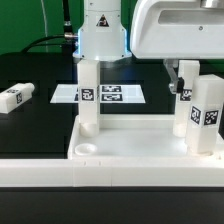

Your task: Assemble desk

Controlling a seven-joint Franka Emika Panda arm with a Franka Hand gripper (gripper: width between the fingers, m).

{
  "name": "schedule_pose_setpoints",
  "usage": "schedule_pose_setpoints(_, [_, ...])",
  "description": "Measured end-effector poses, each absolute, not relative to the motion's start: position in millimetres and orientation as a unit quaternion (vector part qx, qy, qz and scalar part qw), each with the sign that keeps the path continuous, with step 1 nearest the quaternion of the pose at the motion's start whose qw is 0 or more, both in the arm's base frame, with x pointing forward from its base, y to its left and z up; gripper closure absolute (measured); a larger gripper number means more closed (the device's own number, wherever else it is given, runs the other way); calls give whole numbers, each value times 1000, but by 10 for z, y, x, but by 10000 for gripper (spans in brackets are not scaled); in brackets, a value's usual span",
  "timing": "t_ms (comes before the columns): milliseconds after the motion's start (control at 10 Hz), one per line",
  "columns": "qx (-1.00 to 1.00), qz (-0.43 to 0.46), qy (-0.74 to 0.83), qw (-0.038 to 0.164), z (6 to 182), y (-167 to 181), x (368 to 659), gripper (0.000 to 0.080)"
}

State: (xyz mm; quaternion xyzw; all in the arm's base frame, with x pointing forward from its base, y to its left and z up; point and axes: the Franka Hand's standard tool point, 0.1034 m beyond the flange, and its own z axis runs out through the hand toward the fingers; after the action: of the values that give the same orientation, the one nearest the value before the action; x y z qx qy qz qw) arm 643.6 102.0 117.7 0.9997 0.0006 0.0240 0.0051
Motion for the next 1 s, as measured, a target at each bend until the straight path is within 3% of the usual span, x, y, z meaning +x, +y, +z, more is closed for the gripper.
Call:
schedule_pose_setpoints(200, [1000,25,14,9,1176,1005,6440,463])
schedule_pose_setpoints(400, [1000,25,8,9,1175,1001,6440,510])
schedule_pose_setpoints(1000, [987,25,-162,4,1169,1003,6438,509])
